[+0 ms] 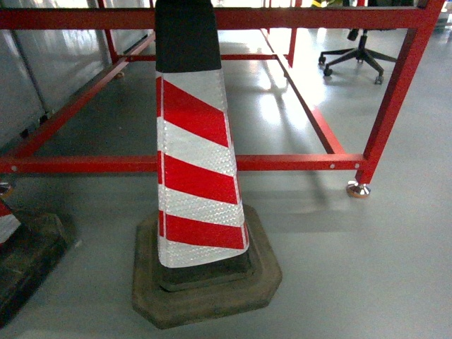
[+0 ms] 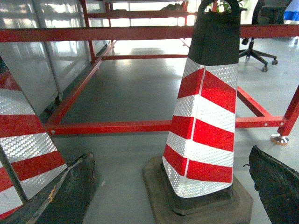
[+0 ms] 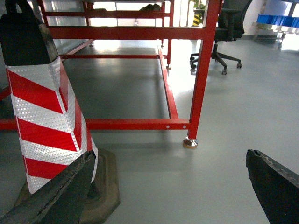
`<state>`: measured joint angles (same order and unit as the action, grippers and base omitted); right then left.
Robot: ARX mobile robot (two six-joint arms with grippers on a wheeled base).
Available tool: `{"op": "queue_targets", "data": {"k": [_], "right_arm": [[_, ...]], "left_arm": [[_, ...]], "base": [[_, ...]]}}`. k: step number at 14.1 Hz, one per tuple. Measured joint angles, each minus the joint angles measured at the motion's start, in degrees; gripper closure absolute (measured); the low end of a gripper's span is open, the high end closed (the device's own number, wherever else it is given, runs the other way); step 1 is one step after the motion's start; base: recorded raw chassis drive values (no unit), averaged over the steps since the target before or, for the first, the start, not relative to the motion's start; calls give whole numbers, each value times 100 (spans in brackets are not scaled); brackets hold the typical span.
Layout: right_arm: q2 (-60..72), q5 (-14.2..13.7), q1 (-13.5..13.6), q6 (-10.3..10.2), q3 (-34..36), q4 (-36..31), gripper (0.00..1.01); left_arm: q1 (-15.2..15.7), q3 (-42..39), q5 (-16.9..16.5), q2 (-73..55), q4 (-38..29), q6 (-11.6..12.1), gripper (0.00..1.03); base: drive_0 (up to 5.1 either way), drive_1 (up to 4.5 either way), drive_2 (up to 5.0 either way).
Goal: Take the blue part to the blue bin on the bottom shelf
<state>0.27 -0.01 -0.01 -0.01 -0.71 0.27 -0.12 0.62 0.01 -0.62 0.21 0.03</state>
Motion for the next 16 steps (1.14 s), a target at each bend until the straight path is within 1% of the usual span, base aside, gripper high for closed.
{"op": "queue_targets", "data": {"k": [16], "right_arm": [[0,0,0,0,0,-2,3]], "left_arm": [[0,0,0,0,0,0,5]], "base": [[0,0,0]]}}
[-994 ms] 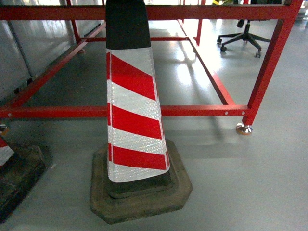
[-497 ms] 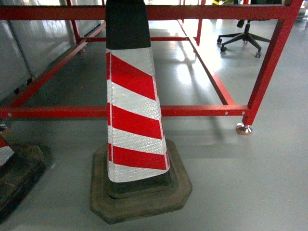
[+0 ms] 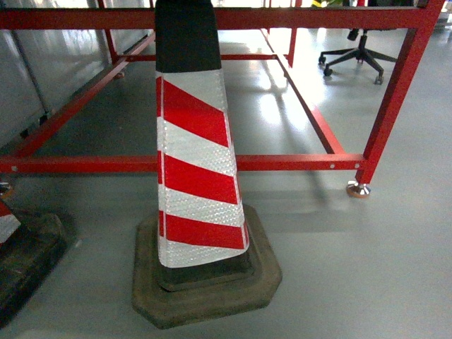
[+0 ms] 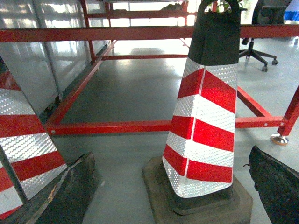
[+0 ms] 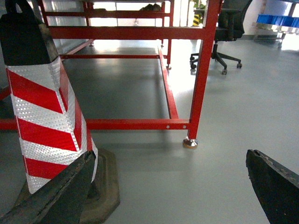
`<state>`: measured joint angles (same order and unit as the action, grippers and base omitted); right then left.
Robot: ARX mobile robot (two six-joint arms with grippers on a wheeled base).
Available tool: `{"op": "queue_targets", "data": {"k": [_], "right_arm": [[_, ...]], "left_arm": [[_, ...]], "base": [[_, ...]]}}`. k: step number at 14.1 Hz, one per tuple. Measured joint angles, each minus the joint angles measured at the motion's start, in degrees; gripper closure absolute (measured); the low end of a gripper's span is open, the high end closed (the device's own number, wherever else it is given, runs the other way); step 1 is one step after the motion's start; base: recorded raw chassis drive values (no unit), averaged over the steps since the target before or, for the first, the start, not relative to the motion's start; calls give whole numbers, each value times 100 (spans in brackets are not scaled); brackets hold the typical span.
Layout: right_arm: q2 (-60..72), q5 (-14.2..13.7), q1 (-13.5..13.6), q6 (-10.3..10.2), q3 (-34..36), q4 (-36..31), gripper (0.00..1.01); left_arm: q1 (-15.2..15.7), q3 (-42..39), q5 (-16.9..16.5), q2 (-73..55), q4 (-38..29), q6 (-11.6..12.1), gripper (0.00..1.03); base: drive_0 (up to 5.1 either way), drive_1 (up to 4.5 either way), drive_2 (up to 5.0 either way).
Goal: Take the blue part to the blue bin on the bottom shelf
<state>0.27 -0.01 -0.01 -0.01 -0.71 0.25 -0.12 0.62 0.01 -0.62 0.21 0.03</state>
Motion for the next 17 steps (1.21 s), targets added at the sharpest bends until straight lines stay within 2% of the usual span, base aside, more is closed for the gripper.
{"op": "queue_targets", "data": {"k": [17], "right_arm": [[0,4,0,-4,0,7,3]], "left_arm": [[0,0,4,0,0,-2,5]], "base": [[0,0,0]]}}
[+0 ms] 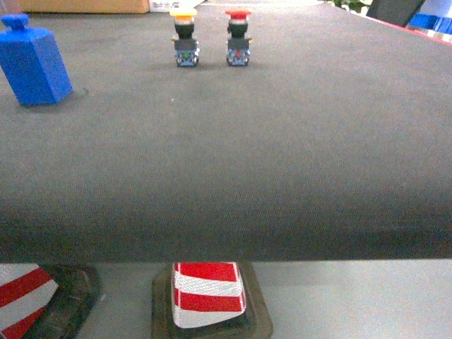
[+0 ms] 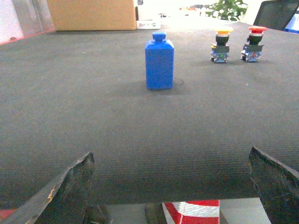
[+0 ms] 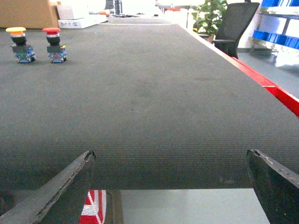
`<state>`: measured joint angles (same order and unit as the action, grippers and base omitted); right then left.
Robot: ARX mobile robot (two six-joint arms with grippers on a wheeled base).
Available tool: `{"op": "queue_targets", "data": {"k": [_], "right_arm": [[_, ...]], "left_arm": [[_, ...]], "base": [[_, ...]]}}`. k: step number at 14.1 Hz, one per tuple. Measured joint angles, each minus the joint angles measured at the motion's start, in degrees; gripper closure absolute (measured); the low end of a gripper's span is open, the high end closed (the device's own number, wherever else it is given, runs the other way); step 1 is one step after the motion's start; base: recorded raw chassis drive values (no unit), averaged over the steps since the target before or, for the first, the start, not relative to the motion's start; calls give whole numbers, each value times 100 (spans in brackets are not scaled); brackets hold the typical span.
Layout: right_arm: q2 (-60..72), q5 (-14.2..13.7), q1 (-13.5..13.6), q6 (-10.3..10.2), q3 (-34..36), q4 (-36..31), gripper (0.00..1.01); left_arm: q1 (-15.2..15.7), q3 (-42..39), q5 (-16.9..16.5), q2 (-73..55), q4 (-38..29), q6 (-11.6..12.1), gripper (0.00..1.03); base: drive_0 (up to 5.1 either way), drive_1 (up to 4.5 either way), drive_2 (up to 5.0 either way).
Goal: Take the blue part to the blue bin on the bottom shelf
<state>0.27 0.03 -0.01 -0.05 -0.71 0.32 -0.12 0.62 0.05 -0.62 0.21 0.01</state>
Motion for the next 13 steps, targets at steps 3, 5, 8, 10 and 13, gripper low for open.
{"op": "queue_targets", "data": {"k": [3,5,8,10,13], "right_arm": [[0,-4,0,4,0,-11,3],[0,0,0,0,0,4,3],[0,0,0,0,0,-22,3],[0,-4,0,4,0,-35,3],[0,-4,0,2,0,-7,3]], "left_arm": [[0,0,-4,0,2,0,5],[0,0,-7,0,2,7,5],[0,0,4,0,-20,2,5],[0,2,-7,0,-31,2,5],[0,2,-4,0,2,2,5]], "base": [[0,0,0],[0,0,0],[0,0,0],[0,0,0],[0,0,0]]}}
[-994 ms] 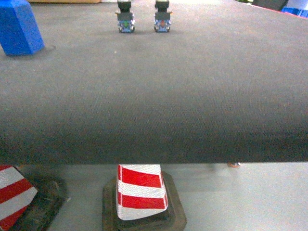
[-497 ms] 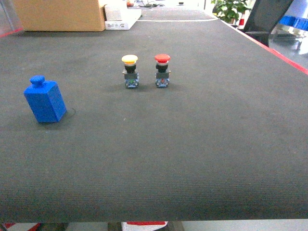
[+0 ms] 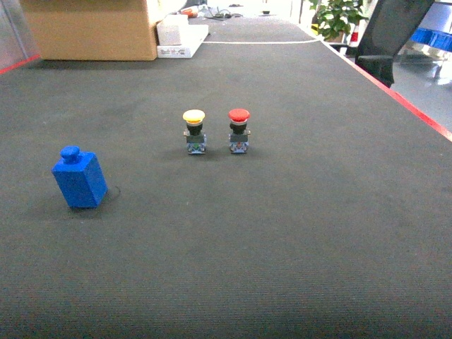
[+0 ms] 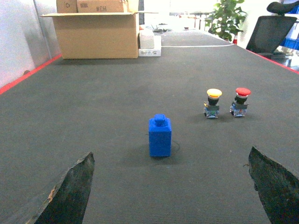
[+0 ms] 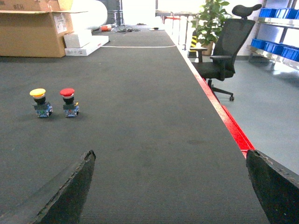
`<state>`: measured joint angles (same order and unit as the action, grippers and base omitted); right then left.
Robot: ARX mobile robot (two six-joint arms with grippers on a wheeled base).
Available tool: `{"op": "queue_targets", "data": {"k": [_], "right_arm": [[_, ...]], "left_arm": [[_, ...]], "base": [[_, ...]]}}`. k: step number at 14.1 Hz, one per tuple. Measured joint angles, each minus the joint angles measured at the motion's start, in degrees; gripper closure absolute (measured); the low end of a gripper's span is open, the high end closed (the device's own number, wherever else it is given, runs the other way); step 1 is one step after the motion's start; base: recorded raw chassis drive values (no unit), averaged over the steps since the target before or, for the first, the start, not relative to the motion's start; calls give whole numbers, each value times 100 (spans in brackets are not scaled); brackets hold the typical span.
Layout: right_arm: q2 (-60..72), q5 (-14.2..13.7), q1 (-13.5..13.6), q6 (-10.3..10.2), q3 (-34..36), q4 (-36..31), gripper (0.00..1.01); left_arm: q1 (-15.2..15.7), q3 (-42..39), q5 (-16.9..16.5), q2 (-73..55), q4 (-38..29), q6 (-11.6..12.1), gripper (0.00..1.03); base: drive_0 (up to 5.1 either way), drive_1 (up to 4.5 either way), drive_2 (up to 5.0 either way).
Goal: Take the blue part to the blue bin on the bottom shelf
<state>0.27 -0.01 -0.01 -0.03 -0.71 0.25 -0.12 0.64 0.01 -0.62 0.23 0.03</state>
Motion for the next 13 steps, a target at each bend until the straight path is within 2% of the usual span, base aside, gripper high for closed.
{"op": "queue_targets", "data": {"k": [6,7,8,9,10,12,13], "right_arm": [[0,0,0,0,0,2,3],[0,2,0,0,0,4,3],[0,4,0,2,0,2,3],[0,0,0,0,0,2,3],[0,2,0,2,0,4,3],[0,0,0,2,0,2,3],[0,0,0,0,0,4,3]], "left_arm": [[0,0,0,0,0,0,5],[-337,48,813,-245,105,-291,5],[-680,52,1615,-1043,-540,-605,5],[-710,52,1882,-1987,-1482,-715,5],[-669,59,1893,-3150,-2745,-678,5],[-640,632,1458,-5805,-4955,-616,5],[-673,1045,1211,-6918,-5698,-603,5]], "base": [[0,0,0],[0,0,0],[0,0,0],[0,0,0],[0,0,0],[0,0,0],[0,0,0]]}}
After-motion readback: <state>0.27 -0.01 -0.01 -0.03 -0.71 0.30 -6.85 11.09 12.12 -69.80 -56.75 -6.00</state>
